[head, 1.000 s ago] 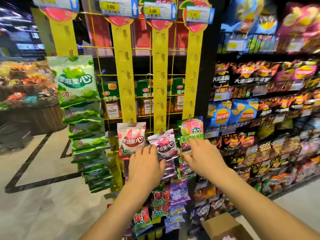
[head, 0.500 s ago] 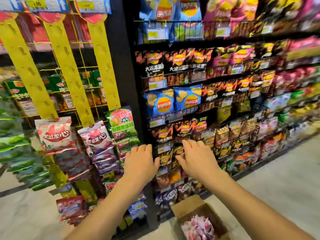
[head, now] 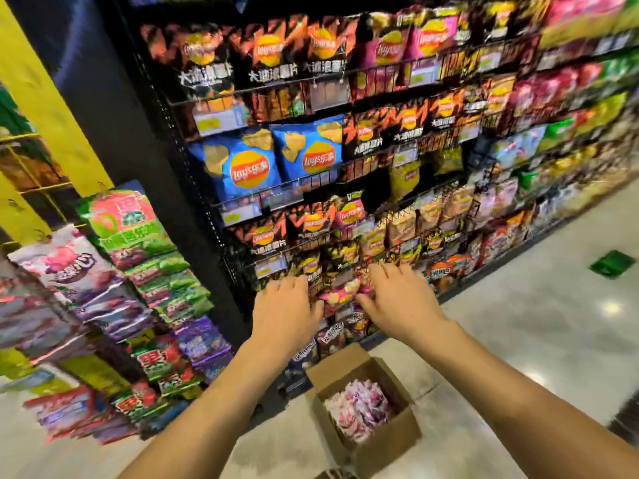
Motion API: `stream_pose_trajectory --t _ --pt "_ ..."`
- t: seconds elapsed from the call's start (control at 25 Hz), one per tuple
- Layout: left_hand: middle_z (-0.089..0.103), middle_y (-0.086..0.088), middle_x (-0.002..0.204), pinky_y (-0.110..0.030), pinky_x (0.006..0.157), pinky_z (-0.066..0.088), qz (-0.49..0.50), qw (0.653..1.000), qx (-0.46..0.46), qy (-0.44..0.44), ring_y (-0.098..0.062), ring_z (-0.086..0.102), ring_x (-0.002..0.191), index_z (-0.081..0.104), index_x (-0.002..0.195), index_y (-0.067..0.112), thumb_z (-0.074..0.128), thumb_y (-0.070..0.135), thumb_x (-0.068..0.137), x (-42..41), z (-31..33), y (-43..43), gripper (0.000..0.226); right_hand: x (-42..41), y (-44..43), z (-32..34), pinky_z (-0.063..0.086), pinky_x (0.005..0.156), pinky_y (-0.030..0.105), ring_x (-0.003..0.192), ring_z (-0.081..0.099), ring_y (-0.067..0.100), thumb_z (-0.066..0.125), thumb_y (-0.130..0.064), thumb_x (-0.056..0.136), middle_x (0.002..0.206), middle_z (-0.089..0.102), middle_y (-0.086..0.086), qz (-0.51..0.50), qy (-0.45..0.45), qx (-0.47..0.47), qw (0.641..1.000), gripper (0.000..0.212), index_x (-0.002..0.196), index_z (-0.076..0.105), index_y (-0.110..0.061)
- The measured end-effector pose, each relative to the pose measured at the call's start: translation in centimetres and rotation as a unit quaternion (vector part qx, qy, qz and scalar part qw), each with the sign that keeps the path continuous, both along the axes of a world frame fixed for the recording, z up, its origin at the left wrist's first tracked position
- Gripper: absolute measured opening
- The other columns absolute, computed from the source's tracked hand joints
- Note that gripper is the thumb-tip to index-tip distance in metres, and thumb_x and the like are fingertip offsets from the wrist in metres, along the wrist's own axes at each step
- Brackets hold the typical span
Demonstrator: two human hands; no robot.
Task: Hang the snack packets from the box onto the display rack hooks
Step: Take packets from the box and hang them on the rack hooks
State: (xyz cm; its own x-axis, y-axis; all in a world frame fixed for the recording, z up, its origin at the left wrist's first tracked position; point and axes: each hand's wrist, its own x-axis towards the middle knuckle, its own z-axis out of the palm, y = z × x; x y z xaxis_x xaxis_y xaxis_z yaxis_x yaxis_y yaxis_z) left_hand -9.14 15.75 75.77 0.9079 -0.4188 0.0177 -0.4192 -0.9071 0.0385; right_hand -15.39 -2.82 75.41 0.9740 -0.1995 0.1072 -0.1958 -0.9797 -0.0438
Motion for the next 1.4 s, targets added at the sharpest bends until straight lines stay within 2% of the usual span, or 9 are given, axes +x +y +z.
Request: stream_pose_trajectory --t 0.28,0.56,0.68,0.84,1.08,1.2,1.28,1.4 --pt "0.058 -0.007 0.143 -0.043 0.106 0.044 0.004 0.996 -0.074 0.054 -0.031 0.052 0.131 0.047 0.148 0.015 0.045 0.048 0.105 7.7 -5.4 -5.3 0.054 7.2 -4.4 -4.1 0.042 0.101 0.045 0.127 0.048 0.031 0.041 -0.056 0.099 0.139 0.054 0.008 -0.004 0.074 -0.028 0.997 0.062 0.146 0.039 -0.015" --pt "0.066 -0.005 0.128 -0.042 0.095 0.047 0.023 0.992 -0.08 0.091 -0.029 0.058 0.117 0.056 0.13 0.017 0.05 0.05 0.101 14.2 -8.9 -8.0 0.044 15.4 -7.0 -6.0 0.039 0.104 0.046 0.13 0.044 0.033 0.041 -0.054 0.1 0.141 0.051 0.01 0.018 0.13 -0.024 0.991 0.06 0.145 0.038 -0.014" --pt "0.066 -0.006 0.129 -0.042 0.096 0.047 0.038 0.993 -0.067 0.088 -0.03 0.058 0.119 0.055 0.133 0.017 0.048 0.048 0.101 15.6 -9.7 -8.8 0.045 18.0 -7.7 -6.9 0.039 0.105 0.047 0.132 0.043 0.034 0.041 -0.053 0.1 0.144 0.05 0.011 0.035 0.141 -0.025 0.989 0.062 0.147 0.036 -0.014" --pt "0.065 -0.005 0.13 -0.043 0.097 0.047 0.07 0.992 -0.05 0.091 -0.029 0.058 0.119 0.054 0.136 0.016 0.047 0.052 0.102 16.9 -11.3 -10.4 0.05 20.7 -9.3 -8.8 0.04 0.104 0.046 0.131 0.044 0.032 0.038 -0.054 0.101 0.142 0.051 0.011 0.081 0.147 -0.013 0.986 0.06 0.145 0.038 -0.014" --pt "0.06 -0.004 0.138 -0.045 0.108 0.045 0.152 0.98 -0.028 0.125 -0.029 0.053 0.128 0.049 0.141 0.02 0.047 0.054 0.102 17.5 -14.1 -14.5 0.053 23.2 -13.3 -12.0 0.042 0.1 0.045 0.126 0.048 0.034 0.04 -0.051 0.1 0.137 0.053 0.012 0.169 0.155 -0.007 0.973 0.058 0.144 0.041 -0.013" --pt "0.06 -0.001 0.139 -0.044 0.109 0.044 0.198 0.972 -0.028 0.12 -0.026 0.053 0.131 0.049 0.143 0.022 0.048 0.054 0.102 16.7 -15.8 -17.2 0.052 24.2 -15.7 -13.8 0.039 0.103 0.048 0.126 0.047 0.035 0.043 -0.05 0.099 0.136 0.054 0.013 0.21 0.179 0.004 0.961 0.057 0.142 0.042 -0.012" --pt "0.058 -0.003 0.144 -0.044 0.112 0.042 0.232 0.963 -0.039 0.131 -0.028 0.048 0.138 0.047 0.146 0.02 0.048 0.052 0.103 16.2 -16.9 -18.3 0.053 24.7 -16.9 -15.1 0.038 0.104 0.048 0.128 0.045 0.034 0.043 -0.049 0.099 0.138 0.053 0.012 0.229 0.184 0.014 0.956 0.058 0.143 0.041 -0.012" --pt "0.056 -0.004 0.148 -0.043 0.113 0.039 0.265 0.954 -0.032 0.14 -0.028 0.048 0.139 0.043 0.151 0.019 0.047 0.051 0.104 14.5 -18.8 -19.6 0.057 25.0 -18.5 -17.4 0.039 0.105 0.046 0.129 0.045 0.032 0.043 -0.051 0.099 0.141 0.052 0.011 0.253 0.197 0.023 0.947 0.063 0.148 0.037 -0.012"
